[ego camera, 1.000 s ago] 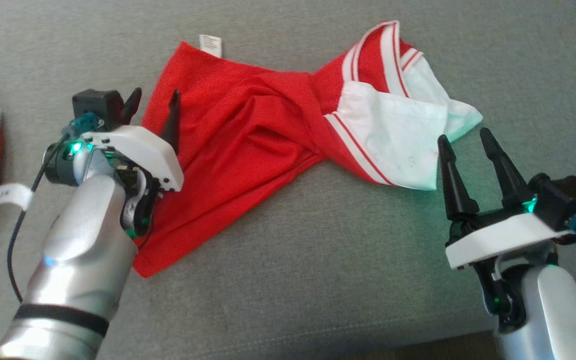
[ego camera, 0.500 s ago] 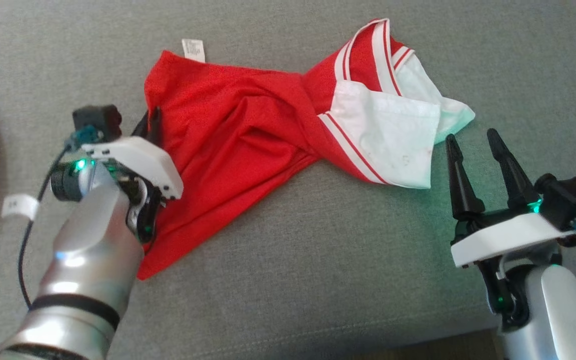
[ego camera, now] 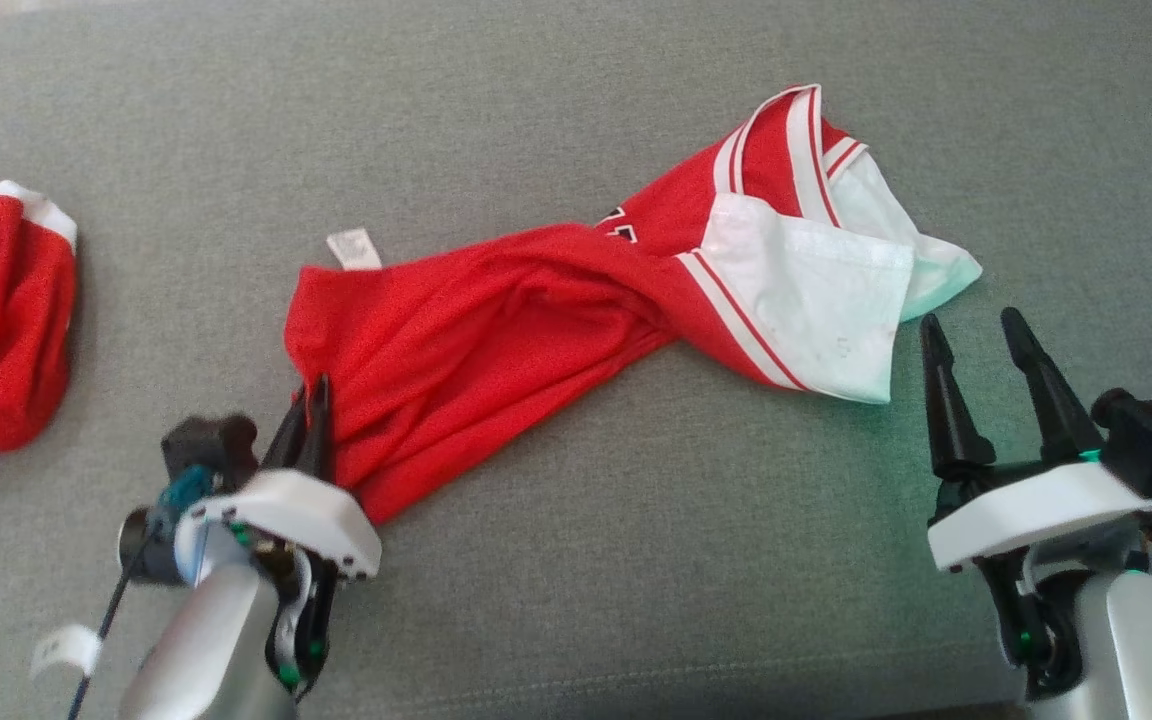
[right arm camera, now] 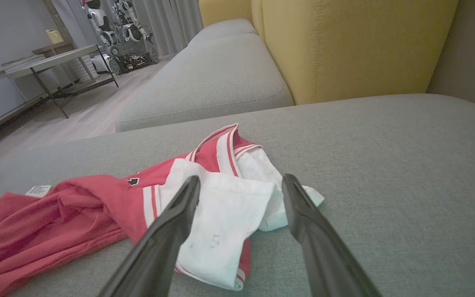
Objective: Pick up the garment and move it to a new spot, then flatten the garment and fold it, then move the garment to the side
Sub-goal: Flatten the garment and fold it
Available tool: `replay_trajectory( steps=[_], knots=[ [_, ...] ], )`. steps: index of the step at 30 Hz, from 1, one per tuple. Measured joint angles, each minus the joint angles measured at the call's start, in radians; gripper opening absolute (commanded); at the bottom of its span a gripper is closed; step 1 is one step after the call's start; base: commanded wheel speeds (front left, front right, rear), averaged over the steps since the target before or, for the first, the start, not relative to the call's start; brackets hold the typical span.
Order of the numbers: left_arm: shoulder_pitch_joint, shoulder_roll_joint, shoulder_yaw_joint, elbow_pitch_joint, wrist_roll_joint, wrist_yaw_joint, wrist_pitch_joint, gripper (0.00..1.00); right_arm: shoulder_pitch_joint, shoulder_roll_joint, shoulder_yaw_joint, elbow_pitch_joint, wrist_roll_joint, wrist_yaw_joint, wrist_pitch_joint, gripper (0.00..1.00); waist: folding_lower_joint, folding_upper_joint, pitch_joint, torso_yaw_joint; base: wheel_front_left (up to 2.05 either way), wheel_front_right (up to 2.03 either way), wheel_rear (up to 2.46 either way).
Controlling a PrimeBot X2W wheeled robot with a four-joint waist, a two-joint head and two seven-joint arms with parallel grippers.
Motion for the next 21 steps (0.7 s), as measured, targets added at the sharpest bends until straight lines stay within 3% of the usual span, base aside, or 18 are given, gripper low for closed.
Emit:
replay_trajectory(
  steps=[5,6,7,21],
  knots=[
    [0.057,0.011,0.001,-0.079,-0.016,0.021,0.035,0.00,0.004,0.000,-0.009,-0.014,0.000,0.000,0.010,1.00,0.0000,0.0000,-0.007,0.008,0.00,0.00,0.00],
    [0.058,0.011,0.001,-0.084,-0.022,0.024,0.048,0.31,0.006,0.000,-0.008,-0.017,0.000,0.000,0.010,1.00,0.0000,0.0000,-0.009,0.008,0.00,0.00,0.00],
    [0.058,0.011,0.000,-0.090,-0.025,0.030,0.056,1.00,0.007,0.000,-0.008,-0.018,0.000,0.000,0.010,1.00,0.0000,0.0000,-0.010,0.007,0.00,0.00,0.00],
    [0.163,0.021,0.052,-0.308,0.030,0.123,0.003,1.00,0.007,0.000,0.010,-0.029,-0.013,0.000,0.008,1.00,0.0000,0.0000,-0.071,0.002,0.00,0.00,0.00]
  ],
)
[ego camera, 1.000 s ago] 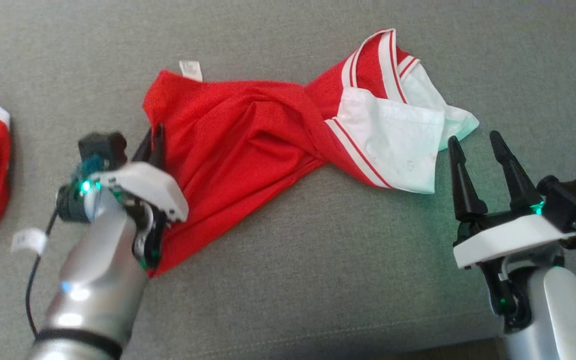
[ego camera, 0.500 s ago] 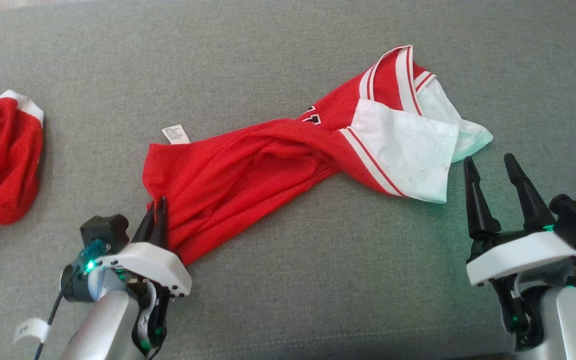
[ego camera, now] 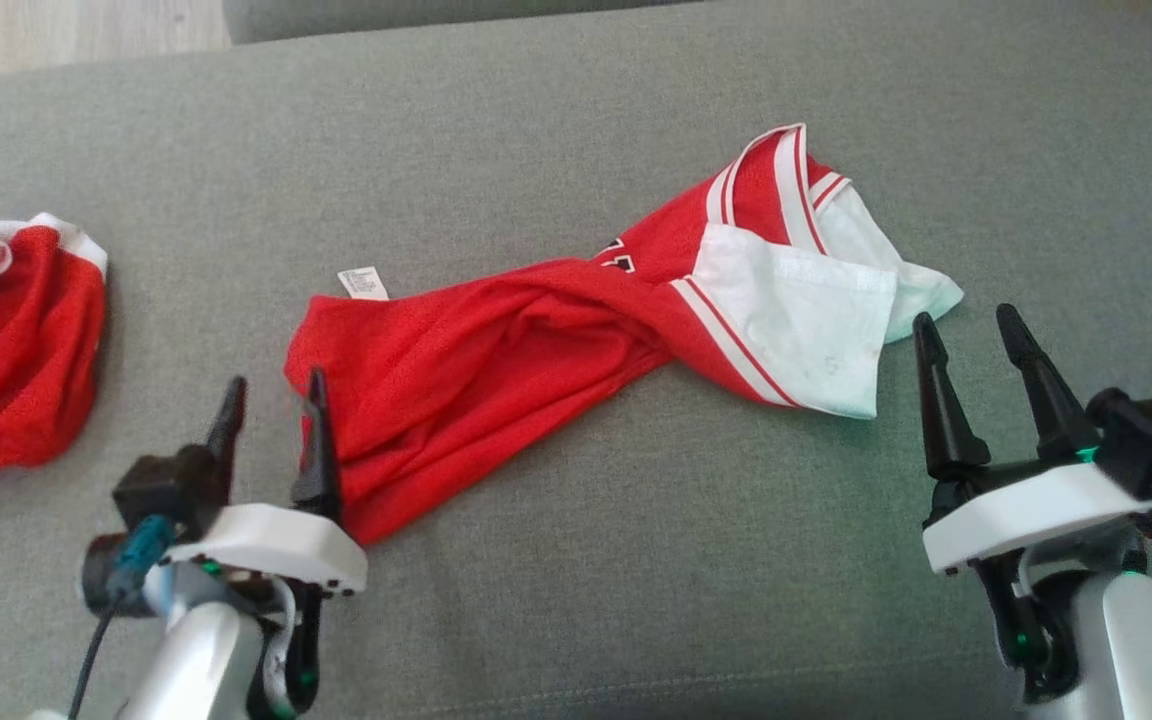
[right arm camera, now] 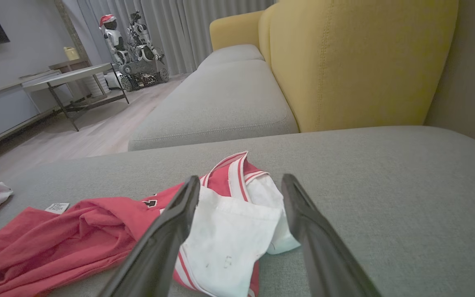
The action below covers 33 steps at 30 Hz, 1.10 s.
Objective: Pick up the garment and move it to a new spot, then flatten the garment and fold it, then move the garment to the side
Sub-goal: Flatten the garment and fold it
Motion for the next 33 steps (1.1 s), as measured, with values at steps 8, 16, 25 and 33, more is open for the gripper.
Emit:
replay_trajectory(
  steps=[8,16,25,33],
  knots=[
    [0.084,0.036,0.030,-0.143,0.038,0.043,-0.003,1.00,0.008,0.000,0.007,0.000,-0.015,0.000,0.000,1.00,0.0000,0.0000,-0.047,0.005,0.00,0.00,0.00],
    [0.179,0.060,0.031,-0.233,0.038,0.063,0.027,1.00,0.041,0.000,0.019,-0.002,-0.015,0.000,0.009,1.00,0.0000,0.0000,-0.087,0.006,0.00,0.00,0.00],
    [0.198,0.072,0.023,-0.262,0.037,0.065,0.052,1.00,0.065,0.000,0.022,-0.004,-0.015,0.000,0.015,1.00,0.0000,0.0000,-0.104,0.006,0.00,0.00,0.00],
    [0.198,0.076,0.007,-0.267,0.036,0.065,0.060,1.00,0.065,0.000,0.022,-0.010,-0.015,0.000,0.018,1.00,0.0000,0.0000,-0.100,0.008,0.00,0.00,0.00]
  ],
)
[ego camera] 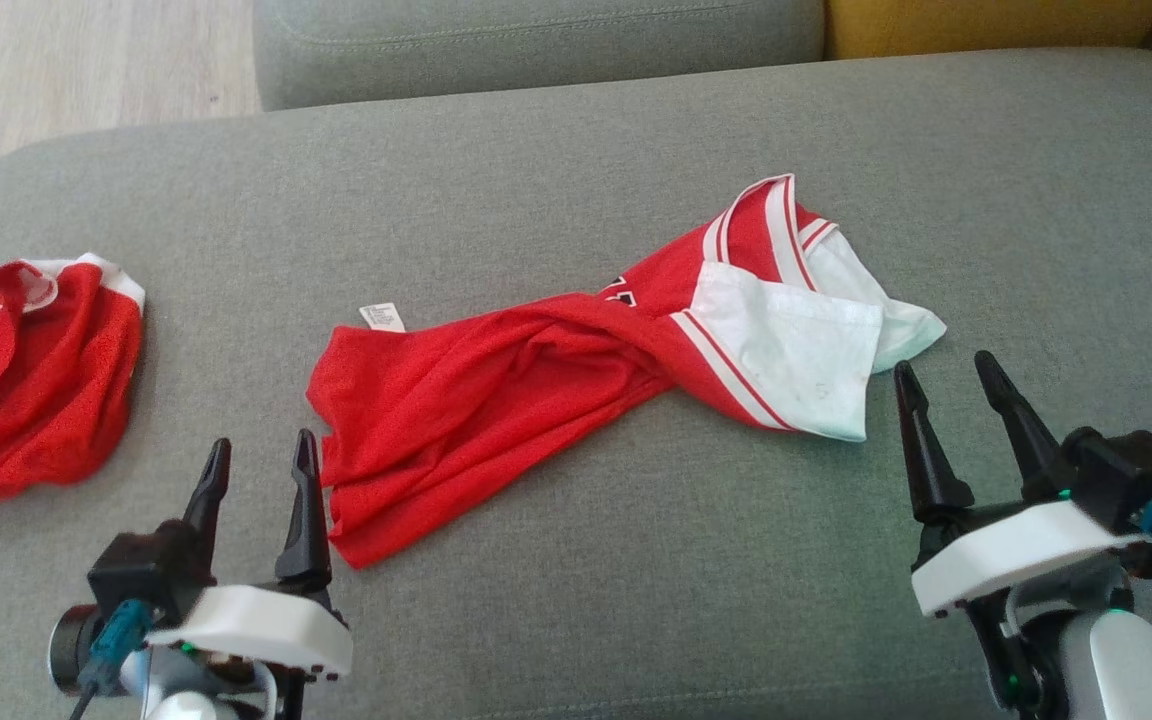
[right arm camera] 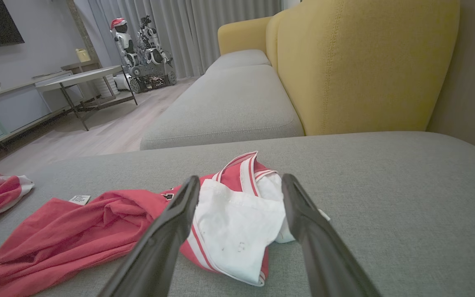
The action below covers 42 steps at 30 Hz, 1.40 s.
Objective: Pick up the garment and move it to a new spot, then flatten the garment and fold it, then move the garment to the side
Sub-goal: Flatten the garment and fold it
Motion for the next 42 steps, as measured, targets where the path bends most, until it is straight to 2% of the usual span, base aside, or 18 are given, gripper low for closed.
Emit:
replay_trajectory(
  steps=[4,8,13,20,25,30,31,32,33,34,38,42],
  knots=[
    [-0.002,0.000,-0.003,0.002,-0.003,-0.001,0.000,1.00,0.000,0.000,0.000,-0.001,0.000,0.000,0.000,1.00,0.0000,0.0000,0.007,0.003,0.00,0.00,0.00],
    [-0.023,-0.003,-0.011,0.011,-0.020,-0.021,0.009,1.00,0.000,0.000,-0.004,-0.005,0.000,0.000,0.000,1.00,0.0000,0.0000,0.021,0.007,0.00,0.00,0.00],
    [-0.217,-0.016,-0.033,0.075,-0.024,-0.079,0.036,1.00,-0.009,0.000,-0.008,-0.016,0.000,0.000,0.000,1.00,0.0000,0.0000,0.064,0.016,0.00,0.00,0.00],
    [-0.453,-0.036,-0.028,0.342,-0.087,-0.151,0.116,1.00,-0.081,-0.001,0.021,-0.015,0.002,0.000,-0.001,1.00,0.0000,0.0000,0.133,0.001,0.00,0.00,0.00],
    [-0.534,-0.054,-0.011,0.616,-0.136,-0.210,0.145,1.00,-0.086,-0.002,0.025,0.012,0.011,0.000,-0.012,1.00,0.0000,0.0000,0.164,-0.030,0.00,0.00,0.00],
    [-0.584,-0.076,-0.004,0.758,-0.165,-0.251,0.129,1.00,-0.087,-0.002,0.024,0.018,0.018,0.000,-0.019,1.00,0.0000,0.0000,0.181,-0.040,0.00,0.00,0.00],
    [-0.596,-0.079,-0.004,0.785,-0.170,-0.260,0.122,0.78,-0.089,-0.002,0.024,0.021,0.020,0.000,-0.019,1.00,0.0000,0.0000,0.184,-0.040,0.00,0.00,0.00],
    [-0.606,-0.082,-0.004,0.807,-0.170,-0.271,0.117,0.41,-0.092,-0.002,0.025,0.025,0.020,0.000,-0.019,1.00,0.0000,0.0000,0.187,-0.041,0.00,0.00,0.00],
    [-0.616,-0.084,-0.004,0.827,-0.170,-0.280,0.105,0.15,-0.098,-0.002,0.025,0.028,0.021,0.000,-0.020,1.00,0.0000,0.0000,0.189,-0.043,0.00,0.00,0.00],
    [-0.626,-0.085,-0.004,0.841,-0.172,-0.285,0.090,0.00,-0.105,-0.002,0.024,0.029,0.021,0.000,-0.024,1.00,0.0000,0.0000,0.191,-0.044,0.00,0.00,0.00],
    [-0.662,-0.089,-0.005,0.887,-0.171,-0.305,0.025,0.00,-0.113,-0.002,0.016,0.040,0.022,0.000,-0.028,1.00,0.0000,0.0000,0.193,-0.042,0.00,0.00,0.00],
    [-0.681,-0.093,-0.007,0.910,-0.160,-0.307,-0.019,0.00,-0.113,-0.002,-0.014,0.074,0.027,0.000,-0.037,1.00,0.0000,0.0000,0.189,-0.035,0.00,0.00,0.00]
  ],
)
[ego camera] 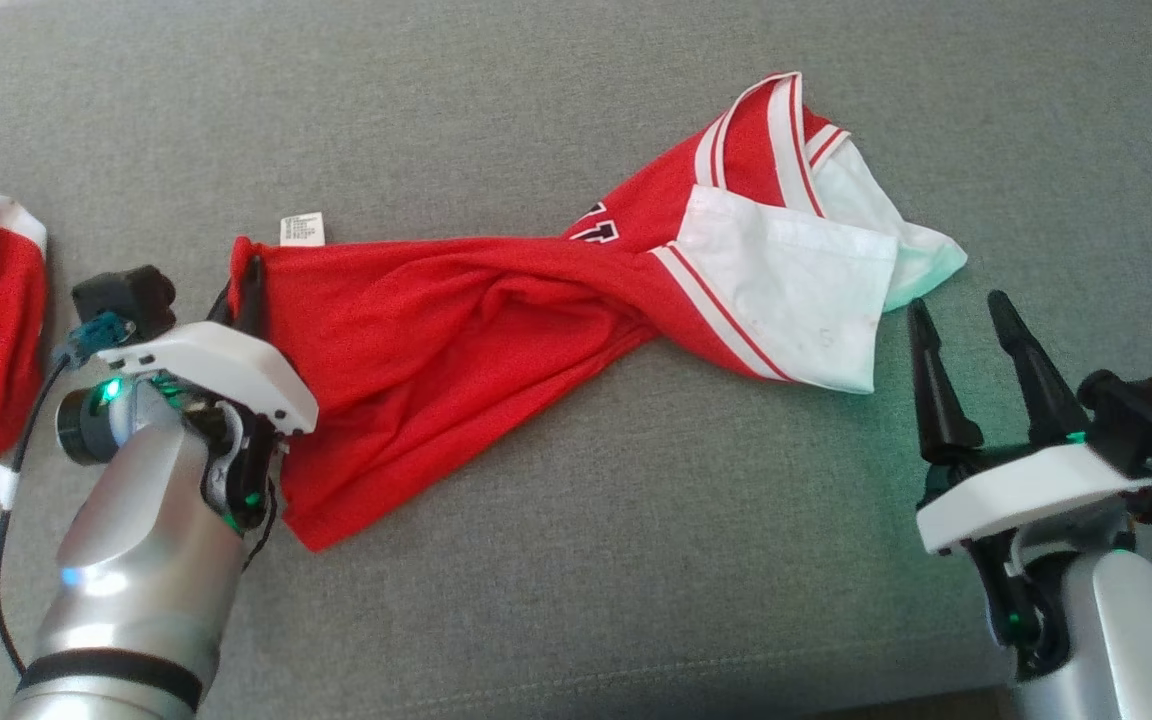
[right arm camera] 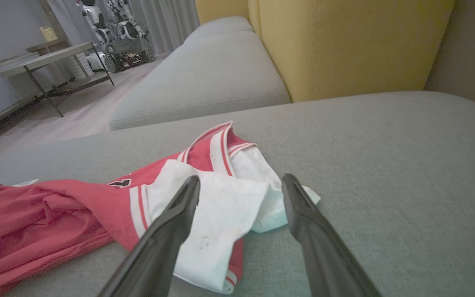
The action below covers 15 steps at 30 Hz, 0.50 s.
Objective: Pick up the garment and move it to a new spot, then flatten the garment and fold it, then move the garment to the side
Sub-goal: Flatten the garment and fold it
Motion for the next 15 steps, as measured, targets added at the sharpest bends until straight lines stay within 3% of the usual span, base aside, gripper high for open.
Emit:
replay_trajectory(
  steps=[7,15],
  knots=[
    [-0.004,-0.023,-0.007,0.010,0.012,-0.016,-0.027,0.00,-0.035,-0.035,-0.048,0.132,0.013,0.000,-0.001,1.00,0.0000,0.0000,0.000,0.023,0.00,0.00,0.00],
    [-0.025,-0.036,-0.028,0.009,0.019,-0.017,-0.035,0.00,-0.186,-0.086,0.015,0.328,0.048,0.000,-0.013,1.00,0.0000,0.0000,0.014,0.041,0.00,0.00,0.00]
  ],
)
